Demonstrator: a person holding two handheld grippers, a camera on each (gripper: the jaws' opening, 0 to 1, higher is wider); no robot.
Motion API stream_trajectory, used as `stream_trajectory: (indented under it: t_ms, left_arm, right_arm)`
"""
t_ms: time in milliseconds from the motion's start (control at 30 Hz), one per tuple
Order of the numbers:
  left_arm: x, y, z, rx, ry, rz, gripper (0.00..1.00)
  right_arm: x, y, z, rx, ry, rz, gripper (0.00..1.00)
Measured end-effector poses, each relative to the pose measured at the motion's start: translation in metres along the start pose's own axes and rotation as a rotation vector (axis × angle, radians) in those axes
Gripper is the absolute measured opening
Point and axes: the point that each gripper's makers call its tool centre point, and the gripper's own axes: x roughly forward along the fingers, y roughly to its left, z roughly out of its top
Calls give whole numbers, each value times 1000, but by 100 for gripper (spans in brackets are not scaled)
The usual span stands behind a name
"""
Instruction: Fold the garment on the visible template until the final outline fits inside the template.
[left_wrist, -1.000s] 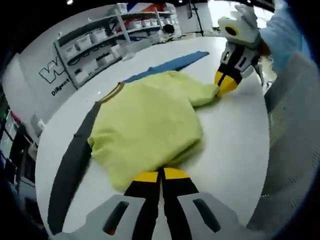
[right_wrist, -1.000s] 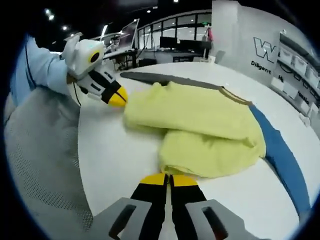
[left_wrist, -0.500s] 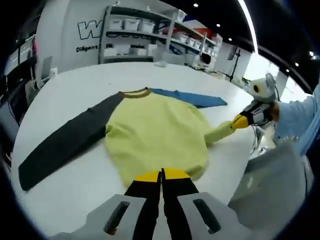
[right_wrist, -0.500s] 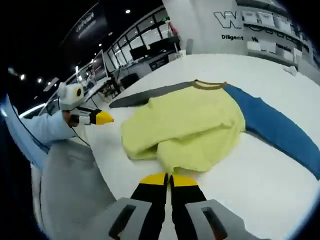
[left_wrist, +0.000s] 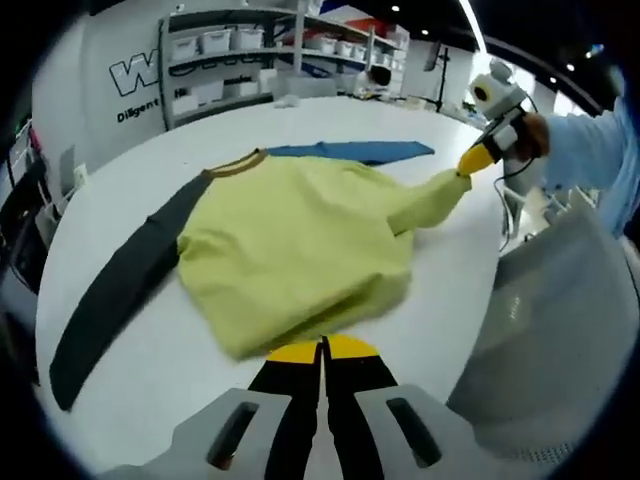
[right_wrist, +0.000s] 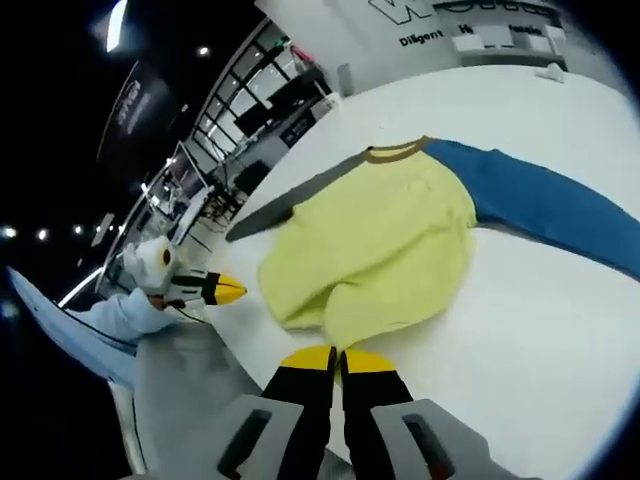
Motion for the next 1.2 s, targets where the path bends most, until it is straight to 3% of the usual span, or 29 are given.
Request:
stream_trajectory:
  t_ms: [233,400,600,867,900,1033,1100,1200]
  left_arm:
    - [11,-2,5,152,-19,38,0]
    - [21,-5,2,299,10,34,0]
    - [26,-7,3,311,16,14,25]
    - [39,-1,-3,397,66,39,17]
    - [41,-1,0,397,42,44,16]
    - [42,6,0,447,71,67,2]
    - [38,-3,-4,348,89,7,2]
    - [27,-3,-1,329,86,-20,1]
  right_arm:
    - [-3,-2,-1,4,-6,-12,0]
    - [-3,-3,0,2,-6,-14,0]
    - [-2,-4,0,-1,-4,-18,0]
    - [1,-4,-1,-4,1,-18,0]
    - [1,-3,-1,-5,1,-18,0]
    - [1,-4,0,-7,0,-21,0]
    - [1,-4,1,-9,-2,-23,0]
    - [-1,-6,3,-16,-1,-30,0]
